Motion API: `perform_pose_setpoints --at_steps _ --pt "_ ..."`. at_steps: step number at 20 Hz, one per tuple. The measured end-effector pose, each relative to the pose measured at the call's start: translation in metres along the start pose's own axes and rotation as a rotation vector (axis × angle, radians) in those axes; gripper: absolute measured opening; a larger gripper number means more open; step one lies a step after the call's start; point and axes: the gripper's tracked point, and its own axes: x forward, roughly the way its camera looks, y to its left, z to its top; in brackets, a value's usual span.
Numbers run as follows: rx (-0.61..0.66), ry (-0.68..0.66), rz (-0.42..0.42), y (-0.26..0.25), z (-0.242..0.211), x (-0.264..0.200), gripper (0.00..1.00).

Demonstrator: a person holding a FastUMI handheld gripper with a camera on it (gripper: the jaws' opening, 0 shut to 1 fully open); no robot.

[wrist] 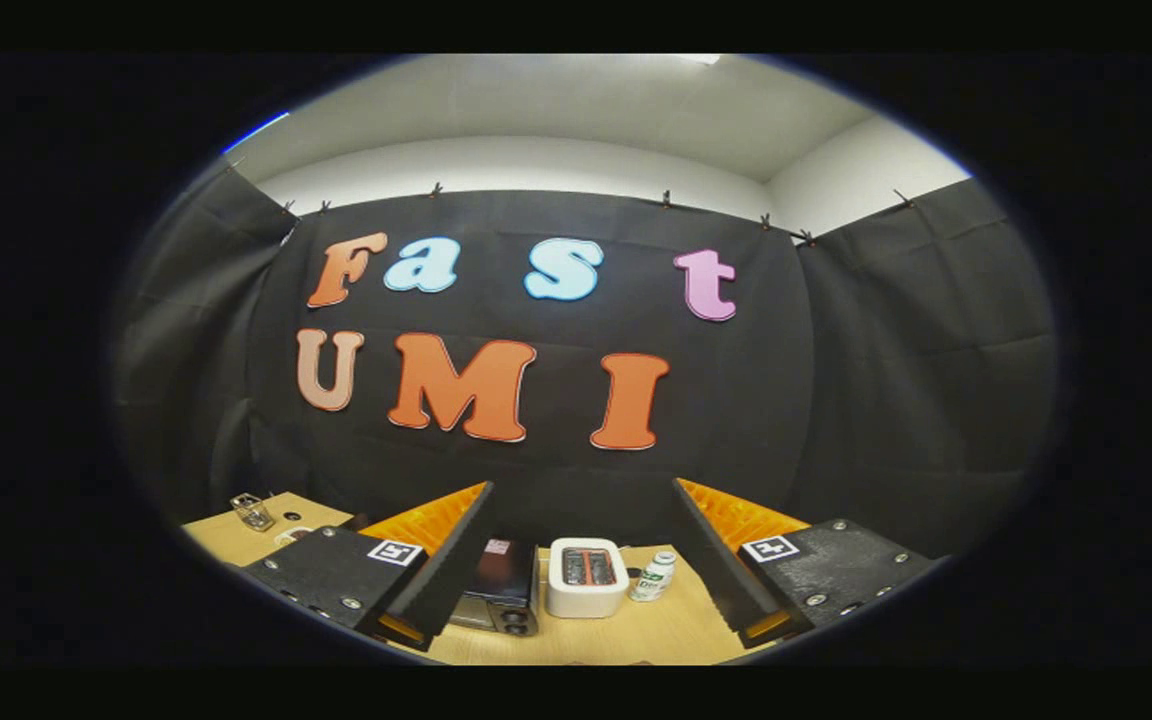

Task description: Open the toaster oven, put the food inside, and close the toaster oven door.

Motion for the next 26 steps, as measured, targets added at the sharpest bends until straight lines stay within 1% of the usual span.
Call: perform_pose_setpoints --at_steps 8,12,16,21,24,26 --pt "0.017 0.039 0.027 0.023 -0.008 0.003 1.0" --pt "0.057 0.099 0.068 0.054 -0.028 0.011 1.0" --pt "0.07 0.194 0.131 0.098 -0.059 0.017 1.0" --pt "0.128 0.332 0.216 0.162 -0.109 0.025 1.0" --pt "0.149 0.415 0.208 0.187 -0.145 0.036 1.0" --pt "0.133 0.443 0.198 0.201 -0.165 0.041 1.0"
